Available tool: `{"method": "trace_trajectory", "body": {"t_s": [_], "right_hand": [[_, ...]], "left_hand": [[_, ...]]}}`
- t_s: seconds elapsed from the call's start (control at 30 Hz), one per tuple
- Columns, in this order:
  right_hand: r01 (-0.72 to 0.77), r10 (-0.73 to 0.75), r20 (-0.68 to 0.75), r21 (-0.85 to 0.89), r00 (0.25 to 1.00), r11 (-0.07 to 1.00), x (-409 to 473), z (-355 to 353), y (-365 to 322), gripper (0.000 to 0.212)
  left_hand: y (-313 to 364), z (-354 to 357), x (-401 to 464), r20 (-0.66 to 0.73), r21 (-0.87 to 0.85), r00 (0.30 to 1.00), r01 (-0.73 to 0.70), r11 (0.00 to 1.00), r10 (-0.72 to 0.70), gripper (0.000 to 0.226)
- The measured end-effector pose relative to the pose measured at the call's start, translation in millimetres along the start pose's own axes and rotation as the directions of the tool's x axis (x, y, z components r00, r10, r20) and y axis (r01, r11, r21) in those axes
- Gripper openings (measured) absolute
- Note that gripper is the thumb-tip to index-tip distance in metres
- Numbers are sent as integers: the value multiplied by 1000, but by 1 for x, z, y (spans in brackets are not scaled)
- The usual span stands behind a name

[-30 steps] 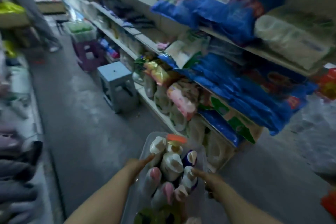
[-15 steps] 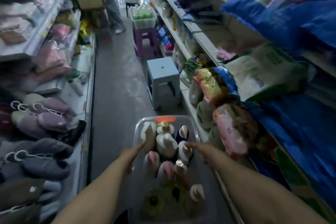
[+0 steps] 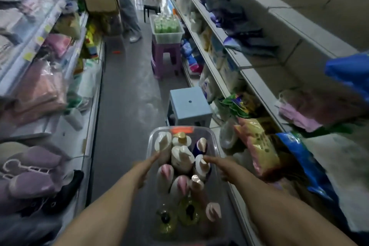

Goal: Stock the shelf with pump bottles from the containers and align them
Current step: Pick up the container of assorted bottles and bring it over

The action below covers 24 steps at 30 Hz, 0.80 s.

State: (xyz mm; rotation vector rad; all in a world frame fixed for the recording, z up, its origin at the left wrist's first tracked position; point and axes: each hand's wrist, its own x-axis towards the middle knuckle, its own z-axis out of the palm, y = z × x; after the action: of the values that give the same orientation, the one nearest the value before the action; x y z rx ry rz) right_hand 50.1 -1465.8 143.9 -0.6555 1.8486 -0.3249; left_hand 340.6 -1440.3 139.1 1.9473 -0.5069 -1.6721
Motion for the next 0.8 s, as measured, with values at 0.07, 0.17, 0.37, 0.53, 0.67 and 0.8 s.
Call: {"method": "trace_trajectory", "body": {"t_s": [0.07, 0.17, 0.37, 0.53, 0.67, 0.8], "right_hand": [[2, -2, -17, 45, 1000, 999, 21, 5, -38, 117], [11, -11, 3, 68, 1000, 998, 61, 10, -92, 129], [54, -56, 36, 68, 998, 996, 164, 6, -204, 126], [92, -91, 73, -18, 993, 996, 256, -8, -309, 126], [86, -81, 80, -73, 994, 994, 309, -29, -381, 115], [97, -87, 84, -123, 993, 988, 353, -45, -418, 105]], "left_hand": [[44, -4, 28, -10, 26, 1000, -16, 1000, 16, 110], [105, -4, 70, -44, 61, 999, -13, 998, 15, 101], [205, 12, 160, -86, 34, 996, 14, 999, -11, 98], [286, 40, 227, -83, 35, 996, 30, 999, -27, 104], [348, 72, 275, -49, -6, 998, 38, 999, -38, 97], [377, 100, 311, -34, -13, 996, 81, 997, -81, 108]]}}
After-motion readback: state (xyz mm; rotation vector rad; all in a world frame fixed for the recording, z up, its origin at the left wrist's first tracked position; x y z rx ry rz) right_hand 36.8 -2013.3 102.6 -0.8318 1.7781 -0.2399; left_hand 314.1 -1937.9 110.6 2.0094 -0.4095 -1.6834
